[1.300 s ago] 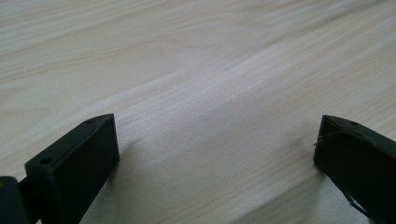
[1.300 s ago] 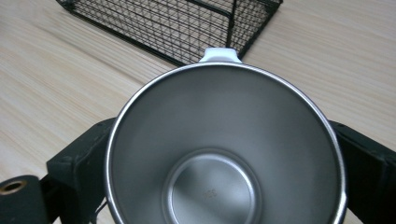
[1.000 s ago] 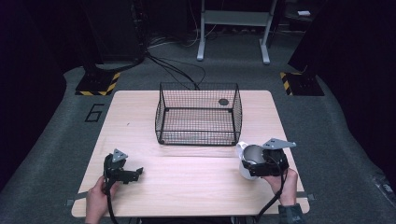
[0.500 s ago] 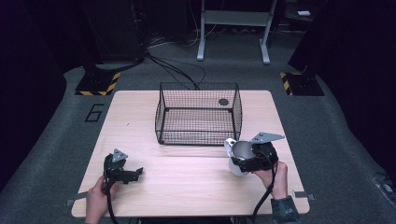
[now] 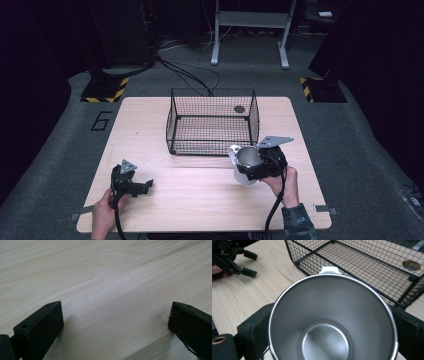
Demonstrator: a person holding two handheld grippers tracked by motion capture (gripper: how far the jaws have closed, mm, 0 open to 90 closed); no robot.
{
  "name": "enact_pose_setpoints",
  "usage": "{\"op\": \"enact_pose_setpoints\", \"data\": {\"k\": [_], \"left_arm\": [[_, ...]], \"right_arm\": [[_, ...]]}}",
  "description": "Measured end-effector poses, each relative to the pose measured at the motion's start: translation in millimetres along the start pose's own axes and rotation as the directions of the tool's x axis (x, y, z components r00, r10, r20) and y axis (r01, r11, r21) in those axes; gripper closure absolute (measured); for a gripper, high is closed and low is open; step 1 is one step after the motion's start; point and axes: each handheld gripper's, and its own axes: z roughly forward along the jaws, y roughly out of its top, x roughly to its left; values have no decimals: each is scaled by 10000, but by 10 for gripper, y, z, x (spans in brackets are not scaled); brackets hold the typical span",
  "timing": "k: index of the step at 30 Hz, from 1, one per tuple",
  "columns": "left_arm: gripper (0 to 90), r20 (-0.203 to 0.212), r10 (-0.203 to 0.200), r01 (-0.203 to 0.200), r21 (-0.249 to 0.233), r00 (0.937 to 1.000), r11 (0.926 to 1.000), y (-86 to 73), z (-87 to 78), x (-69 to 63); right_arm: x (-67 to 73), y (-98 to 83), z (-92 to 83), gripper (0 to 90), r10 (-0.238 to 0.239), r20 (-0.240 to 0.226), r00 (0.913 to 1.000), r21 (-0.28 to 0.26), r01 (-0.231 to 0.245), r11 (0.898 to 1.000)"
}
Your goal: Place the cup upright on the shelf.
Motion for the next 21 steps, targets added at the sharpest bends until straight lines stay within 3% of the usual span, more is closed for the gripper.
{"op": "enact_pose_setpoints", "data": {"k": [21], "left_arm": [[0, -2, -1, 1, 0, 10000, 10000, 0, 0, 0]], "right_arm": [[140, 598, 16, 56, -762, -609, 9952, -276, 747, 9968]]}}
